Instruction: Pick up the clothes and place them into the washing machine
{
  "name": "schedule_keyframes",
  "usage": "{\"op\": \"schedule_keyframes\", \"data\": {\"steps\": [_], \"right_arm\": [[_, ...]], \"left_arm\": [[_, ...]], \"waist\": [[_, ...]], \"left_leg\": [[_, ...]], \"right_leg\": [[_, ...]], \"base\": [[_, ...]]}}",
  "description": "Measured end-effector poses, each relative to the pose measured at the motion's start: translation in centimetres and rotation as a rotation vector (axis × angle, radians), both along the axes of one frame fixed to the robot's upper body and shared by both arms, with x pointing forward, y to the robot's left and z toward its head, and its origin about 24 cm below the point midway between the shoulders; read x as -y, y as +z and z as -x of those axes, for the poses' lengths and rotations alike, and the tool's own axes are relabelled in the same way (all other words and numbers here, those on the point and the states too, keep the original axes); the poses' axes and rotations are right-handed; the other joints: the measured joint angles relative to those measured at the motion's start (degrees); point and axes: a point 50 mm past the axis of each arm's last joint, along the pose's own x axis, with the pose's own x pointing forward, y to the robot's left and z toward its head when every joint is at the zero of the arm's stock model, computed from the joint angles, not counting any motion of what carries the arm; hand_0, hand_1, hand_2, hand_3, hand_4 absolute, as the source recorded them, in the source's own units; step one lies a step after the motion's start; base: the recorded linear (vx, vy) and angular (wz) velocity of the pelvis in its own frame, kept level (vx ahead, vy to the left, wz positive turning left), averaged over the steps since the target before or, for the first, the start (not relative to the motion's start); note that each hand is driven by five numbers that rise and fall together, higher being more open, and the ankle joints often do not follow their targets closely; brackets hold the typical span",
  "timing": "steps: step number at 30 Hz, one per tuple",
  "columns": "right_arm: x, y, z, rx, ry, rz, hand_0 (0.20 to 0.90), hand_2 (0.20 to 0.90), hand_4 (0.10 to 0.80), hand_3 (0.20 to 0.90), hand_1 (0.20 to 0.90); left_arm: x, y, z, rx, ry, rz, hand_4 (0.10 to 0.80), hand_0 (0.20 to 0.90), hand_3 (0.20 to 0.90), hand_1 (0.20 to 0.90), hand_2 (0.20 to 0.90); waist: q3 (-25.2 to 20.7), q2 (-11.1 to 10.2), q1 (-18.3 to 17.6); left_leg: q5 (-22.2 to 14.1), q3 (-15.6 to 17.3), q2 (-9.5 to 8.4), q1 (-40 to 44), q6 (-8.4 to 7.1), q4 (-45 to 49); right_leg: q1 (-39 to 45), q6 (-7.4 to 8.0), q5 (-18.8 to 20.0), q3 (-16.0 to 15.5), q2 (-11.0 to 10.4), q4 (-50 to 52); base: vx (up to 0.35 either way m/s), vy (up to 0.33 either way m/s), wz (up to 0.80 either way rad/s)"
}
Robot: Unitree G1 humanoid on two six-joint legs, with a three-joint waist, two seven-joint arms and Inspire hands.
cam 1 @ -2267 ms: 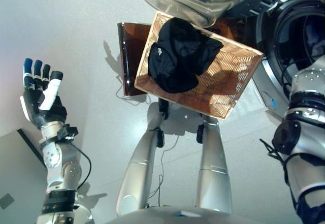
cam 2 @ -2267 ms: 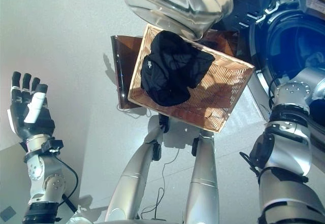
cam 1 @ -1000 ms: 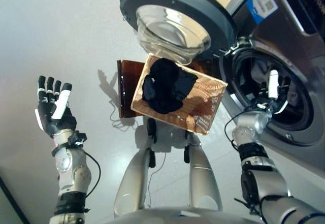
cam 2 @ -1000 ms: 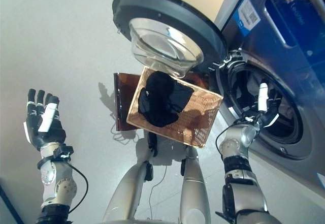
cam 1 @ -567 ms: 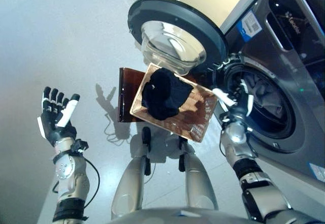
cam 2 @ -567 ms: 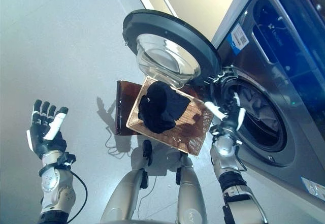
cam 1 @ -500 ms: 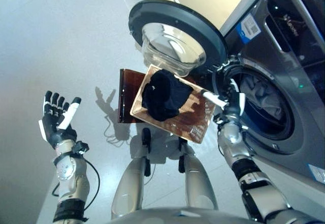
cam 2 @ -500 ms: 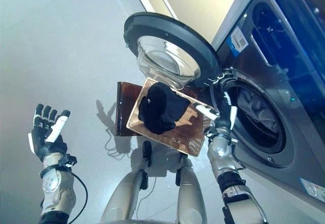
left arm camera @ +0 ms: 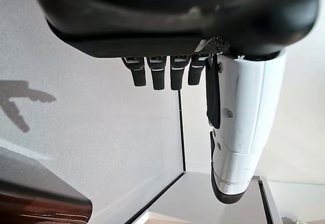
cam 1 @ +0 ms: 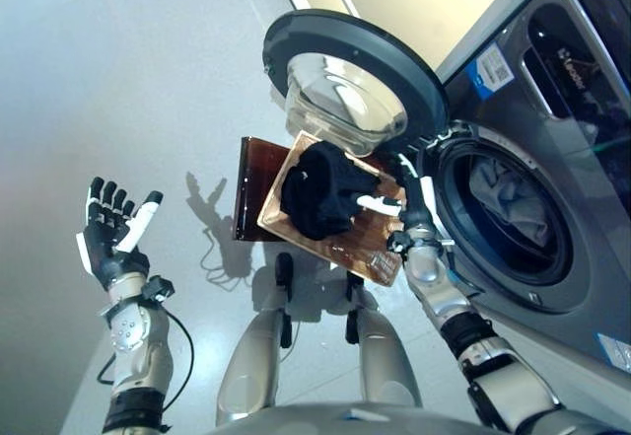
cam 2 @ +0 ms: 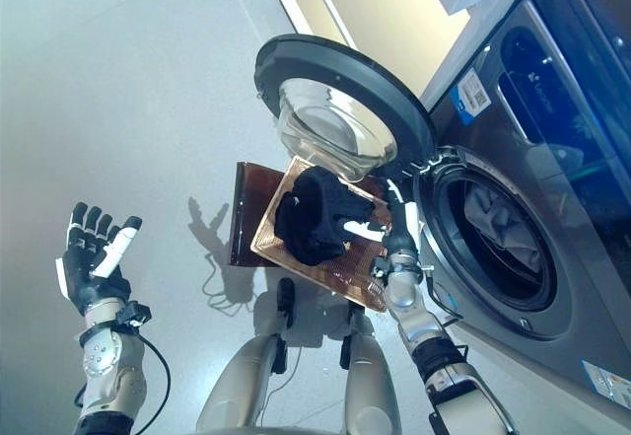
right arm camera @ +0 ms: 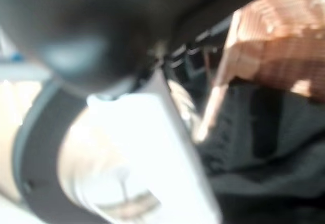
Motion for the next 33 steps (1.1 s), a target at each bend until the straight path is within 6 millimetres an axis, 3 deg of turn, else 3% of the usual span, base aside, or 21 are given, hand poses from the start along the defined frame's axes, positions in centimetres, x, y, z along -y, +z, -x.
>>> {"op": "schedule_keyframes", "data": {"steps": [9, 13, 19, 33], "right_arm": [[-3.8, -0.3, -1.7, -0.059, 0.112, 0.173, 0.900, 0.900, 0.800, 0.900, 0.900], [-5.5, 0.1, -2.2, -0.055, 0.136, 0.153, 0.900, 0.900, 0.800, 0.900, 0.900], [-6.1, -0.4, -2.7, -0.091, 0.113, 0.183, 0.900, 0.900, 0.800, 0.900, 0.900], [-6.4, 3.1, -5.4, 0.014, 0.039, 0.245, 0.900, 0.900, 0.800, 0.900, 0.900]], "left_arm": [[0.2, 0.6, -0.3, 0.027, -0.012, -0.003, 0.800, 0.900, 0.900, 0.900, 0.900], [0.0, 1.0, -0.4, 0.037, -0.015, -0.013, 0.800, 0.900, 0.900, 0.900, 0.900], [-0.2, 1.1, -0.4, 0.039, -0.009, -0.018, 0.800, 0.900, 0.900, 0.900, 0.900], [0.4, 2.8, -1.6, 0.093, -0.038, -0.046, 0.800, 0.900, 0.900, 0.900, 0.900]], "waist": [[0.0, -0.1, 1.7], [0.1, 0.0, 2.8], [0.7, 0.0, 3.3], [7.0, 0.2, 4.1]], "left_leg": [[0.3, -0.3, 0.00, -2.5, 0.12, 0.2], [0.3, -0.9, -0.09, -4.5, 0.11, 0.9], [0.3, -1.2, -0.09, -5.1, 0.07, 1.2], [0.1, -1.6, -0.06, -8.2, -0.28, 4.2]], "right_leg": [[-2.3, -0.08, 0.0, -0.2, -0.1, 0.1], [-3.7, -0.14, 0.1, -0.9, -0.2, 0.2], [-4.0, -0.14, 0.1, -1.2, -0.2, 0.2], [-6.1, -0.42, 0.5, -1.5, -0.3, 1.6]], "base": [[-0.043, 0.022, 0.01], [-0.022, 0.015, 0.03], [-0.036, 0.017, 0.04], [-0.027, 0.020, 0.01]]}}
